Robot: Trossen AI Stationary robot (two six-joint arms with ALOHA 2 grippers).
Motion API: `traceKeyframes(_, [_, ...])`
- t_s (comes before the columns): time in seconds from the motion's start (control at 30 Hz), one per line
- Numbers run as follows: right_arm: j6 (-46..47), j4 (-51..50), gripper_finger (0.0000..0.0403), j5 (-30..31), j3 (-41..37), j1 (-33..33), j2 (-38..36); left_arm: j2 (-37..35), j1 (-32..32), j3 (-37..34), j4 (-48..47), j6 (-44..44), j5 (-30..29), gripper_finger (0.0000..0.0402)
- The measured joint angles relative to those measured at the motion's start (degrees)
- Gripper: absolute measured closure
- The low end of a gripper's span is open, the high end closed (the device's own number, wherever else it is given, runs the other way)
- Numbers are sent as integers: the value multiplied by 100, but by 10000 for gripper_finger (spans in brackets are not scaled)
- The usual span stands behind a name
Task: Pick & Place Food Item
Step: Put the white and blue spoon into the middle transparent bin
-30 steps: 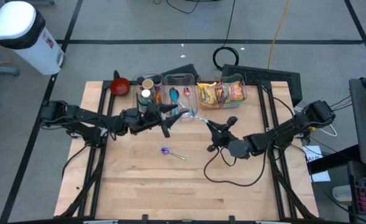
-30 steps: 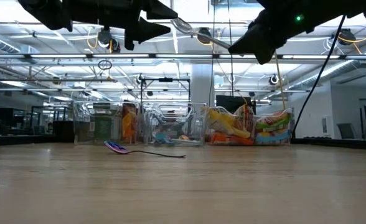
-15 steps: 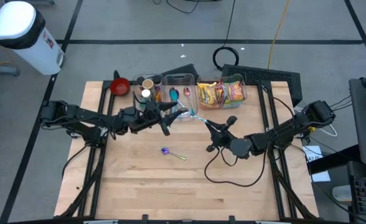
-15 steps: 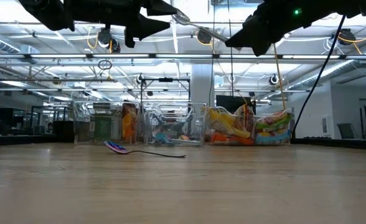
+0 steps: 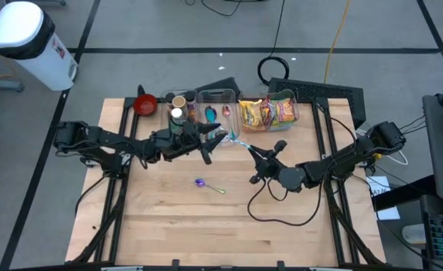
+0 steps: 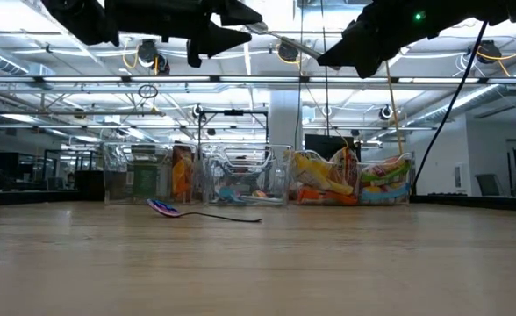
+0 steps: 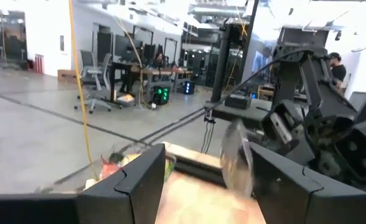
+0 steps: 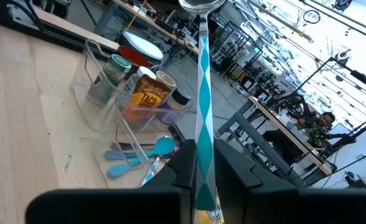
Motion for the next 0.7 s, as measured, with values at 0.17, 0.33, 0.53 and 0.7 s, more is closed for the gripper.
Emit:
traceKeyframes(0.17, [-36,1,381,0,0,0,0,13,0,104,-3,106,-7,179])
traceKeyframes(0.33, [-66,-1,381,0,0,0,0,13,0,104,-14,22,-7,234])
traceKeyframes(0.53, [52,-14,373,1,0,0,0,-7,-2,104,-26,-25,137,370])
traceKeyframes(0.7, [442,-12,351,-82,7,-2,0,-146,-2,104,-138,287,157,384])
